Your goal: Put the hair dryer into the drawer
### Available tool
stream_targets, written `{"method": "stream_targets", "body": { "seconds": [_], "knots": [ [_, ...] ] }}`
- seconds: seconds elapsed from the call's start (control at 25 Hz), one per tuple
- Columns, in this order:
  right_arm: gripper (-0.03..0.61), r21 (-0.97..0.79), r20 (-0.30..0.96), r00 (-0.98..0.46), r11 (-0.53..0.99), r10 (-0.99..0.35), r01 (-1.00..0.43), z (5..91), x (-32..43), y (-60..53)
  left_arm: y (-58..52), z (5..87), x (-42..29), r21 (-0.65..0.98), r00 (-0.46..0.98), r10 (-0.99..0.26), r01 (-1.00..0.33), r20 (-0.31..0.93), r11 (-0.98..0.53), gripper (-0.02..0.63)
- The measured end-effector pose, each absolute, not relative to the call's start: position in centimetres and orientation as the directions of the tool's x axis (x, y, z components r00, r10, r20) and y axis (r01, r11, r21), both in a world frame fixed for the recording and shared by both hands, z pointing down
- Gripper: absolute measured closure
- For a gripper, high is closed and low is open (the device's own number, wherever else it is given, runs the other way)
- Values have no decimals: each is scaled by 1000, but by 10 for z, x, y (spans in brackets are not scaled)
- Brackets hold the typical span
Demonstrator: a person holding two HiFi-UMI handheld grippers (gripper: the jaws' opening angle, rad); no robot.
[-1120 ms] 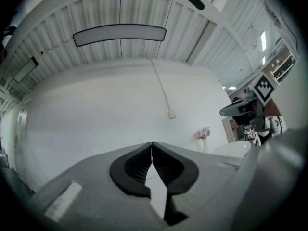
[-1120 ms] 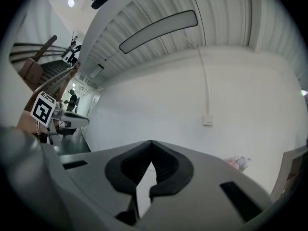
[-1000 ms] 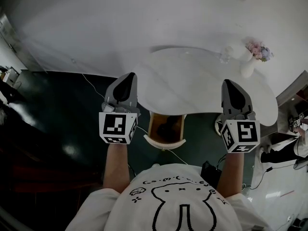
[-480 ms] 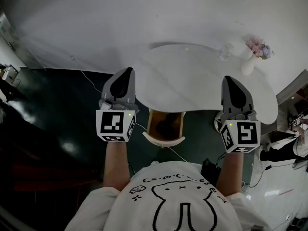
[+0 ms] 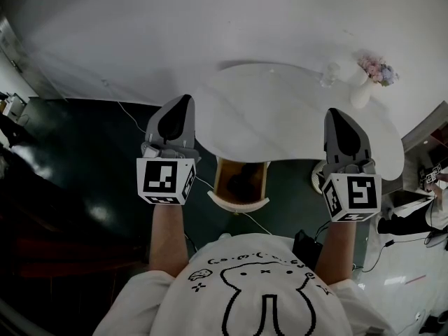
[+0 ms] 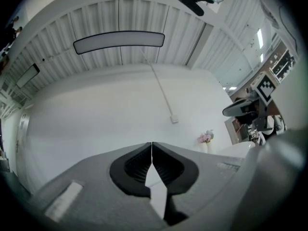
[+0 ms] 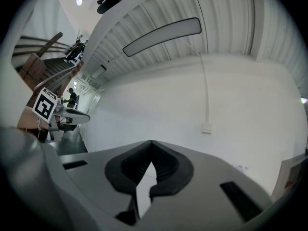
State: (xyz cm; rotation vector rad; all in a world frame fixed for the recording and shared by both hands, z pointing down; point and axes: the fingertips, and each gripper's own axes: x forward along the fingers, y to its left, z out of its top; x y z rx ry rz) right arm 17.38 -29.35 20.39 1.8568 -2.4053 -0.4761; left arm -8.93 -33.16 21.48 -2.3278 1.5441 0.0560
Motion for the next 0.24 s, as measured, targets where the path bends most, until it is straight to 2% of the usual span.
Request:
{"method": "stream_targets", "body": {
  "seconds": [0.24],
  "knots": [
    [580,274,-145,-262,216,-954,-937,202,176,-290,-330,214,-88,-267,411,-884,-898,-223,-350,597]
  ]
}}
